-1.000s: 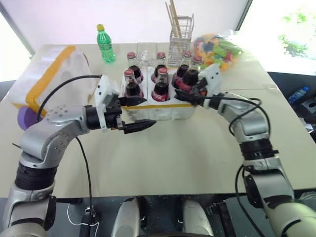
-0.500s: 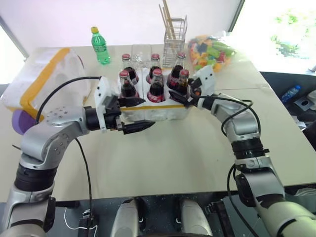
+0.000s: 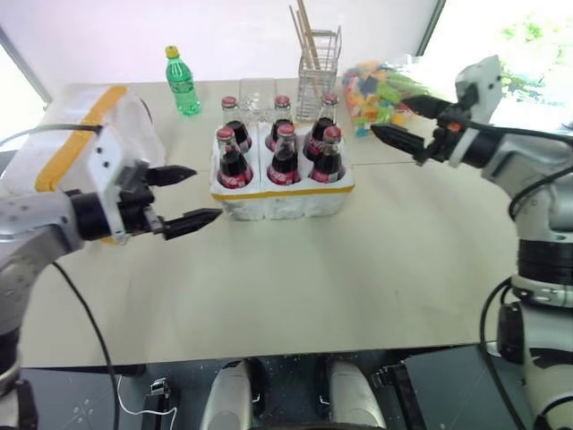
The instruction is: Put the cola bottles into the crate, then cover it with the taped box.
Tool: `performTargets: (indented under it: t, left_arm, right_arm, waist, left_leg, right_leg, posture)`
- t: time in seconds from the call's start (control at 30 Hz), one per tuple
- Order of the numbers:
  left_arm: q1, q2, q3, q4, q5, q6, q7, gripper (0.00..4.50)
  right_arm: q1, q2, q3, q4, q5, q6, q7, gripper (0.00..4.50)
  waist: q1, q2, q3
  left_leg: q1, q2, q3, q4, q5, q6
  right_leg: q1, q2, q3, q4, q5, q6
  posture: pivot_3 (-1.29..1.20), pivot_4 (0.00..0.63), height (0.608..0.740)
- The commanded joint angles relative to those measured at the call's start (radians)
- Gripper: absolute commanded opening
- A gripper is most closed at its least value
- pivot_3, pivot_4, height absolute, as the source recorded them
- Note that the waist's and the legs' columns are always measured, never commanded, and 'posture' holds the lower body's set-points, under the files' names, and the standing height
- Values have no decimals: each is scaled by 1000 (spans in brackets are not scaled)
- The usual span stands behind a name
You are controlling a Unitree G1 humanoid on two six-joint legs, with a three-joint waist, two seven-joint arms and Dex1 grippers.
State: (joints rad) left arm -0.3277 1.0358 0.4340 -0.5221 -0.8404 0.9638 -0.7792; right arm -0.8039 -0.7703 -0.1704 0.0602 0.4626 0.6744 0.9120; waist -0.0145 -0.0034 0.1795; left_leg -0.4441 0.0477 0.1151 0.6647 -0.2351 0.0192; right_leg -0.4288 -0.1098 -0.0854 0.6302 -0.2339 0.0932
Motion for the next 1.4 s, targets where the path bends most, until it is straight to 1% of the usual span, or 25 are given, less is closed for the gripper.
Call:
performTargets:
  t: [0.03, 0.13, 0.2, 0.3, 0.37, 0.47, 0.63, 0.7, 0.8, 0.93, 1.03, 1.1, 1.2, 1.4]
  left_arm:
    - [-28, 96, 174, -40, -88, 154, 67, 4500]
    - [-34, 246, 241, 10, -98, 381, 113, 4500]
    - [-14, 336, 262, 41, -55, 483, 130, 4500]
    - [35, 421, 307, 82, 7, 581, 125, 4500]
    - [97, 455, 362, 102, 54, 631, 97, 4500]
    - [213, 458, 433, 116, 132, 647, 67, 4500]
    - [343, 423, 443, 160, 225, 593, 34, 4500]
    - [355, 415, 389, 236, 260, 512, 32, 4500]
    - [304, 414, 271, 370, 284, 390, 33, 4500]
    - [196, 424, 107, 519, 300, 274, 15, 4500]
    - [72, 413, -42, 613, 324, 196, 3, 4500]
    - [-15, 399, -123, 662, 333, 177, -6, 4500]
    - [-84, 389, -209, 700, 357, 165, -33, 4500]
    - [-187, 380, -321, 740, 391, 168, -89, 4500]
  right_arm:
    - [-12, -55, -16, -55, 77, -1, 133, 4433]
    - [-2, -107, -17, -128, 187, 50, 285, 4433]
    - [-2, -140, -17, -168, 242, 61, 377, 4433]
    - [-46, -152, 3, -155, 244, 52, 404, 4433]
    - [-85, -149, 17, -125, 237, 51, 403, 4433]
    - [-117, -150, 26, -95, 241, 45, 426, 4433]
    - [-127, -133, 39, -80, 226, 27, 408, 4433]
    - [-107, -132, 35, -95, 232, 29, 405, 4433]
    - [-87, -126, 27, -114, 238, 40, 381, 4433]
    - [-56, -123, 8, -153, 263, 64, 348, 4433]
    - [-18, -126, -7, -196, 278, 80, 326, 4433]
    - [-2, -127, -13, -216, 286, 86, 308, 4433]
    - [12, -131, -29, -240, 304, 101, 284, 4433]
    - [33, -136, -49, -257, 319, 110, 247, 4433]
  waist:
    - [0, 0, 0]
    - [0, 0, 1]
    - [1, 0, 1]
    - [2, 0, 2]
    - [0, 1, 2]
    - [1, 1, 2]
    - [1, 1, 2]
    - [1, 1, 2]
    - [3, 1, 2]
    - [3, 1, 2]
    - [3, 0, 2]
    - [3, 0, 2]
    - [3, 0, 2]
    - [3, 0, 1]
  left_leg:
    - [0, 0, 0, 0, 0, 0]
    - [1, 0, 0, 0, 0, 0]
    - [1, 0, 0, -1, 0, 0]
    - [1, 0, 0, -1, 0, 0]
    - [1, 0, 0, -1, -1, -1]
    - [1, 0, 2, -2, -1, -1]
    - [-1, 0, 3, -4, 0, -3]
    - [-1, 0, 5, -4, 2, -7]
    - [-1, 0, 6, -4, 1, -9]
    - [-1, 1, 9, -4, -2, -5]
    - [-2, 1, 13, -4, -1, -4]
    - [-2, 0, 14, -4, -1, -2]
    - [-2, 0, 16, -4, 0, -2]
    - [-2, 0, 16, -3, 0, -1]
  right_leg:
    - [0, 0, 0, 0, 0, 0]
    - [0, 0, 0, 0, 0, 0]
    - [0, 0, 0, 0, 0, 0]
    - [0, 0, 0, 0, 0, 0]
    - [0, 0, 0, -1, -1, -1]
    - [-2, -1, 0, 0, -3, -4]
    - [-5, -2, 0, 1, -3, -4]
    - [-6, -3, 0, 1, -2, -4]
    - [-7, -3, 0, 1, -2, -4]
    - [-8, -5, 0, 1, -2, -4]
    - [-9, -6, 1, 1, -2, -3]
    - [-9, -6, 1, 2, -1, -3]
    - [-10, -6, 1, 2, -1, -3]
    - [-10, -5, 1, 2, -1, -3]
  posture:
    - [0, 150, 736]
    - [0, 150, 736]
    - [0, 150, 736]
    - [0, 150, 736]
    - [0, 150, 736]
    - [0, 150, 736]
    - [0, 150, 736]
    - [0, 150, 736]
    - [0, 150, 736]
    - [0, 150, 736]
    - [0, 150, 736]
    - [0, 150, 736]
    - [0, 150, 736]
    - [0, 150, 736]
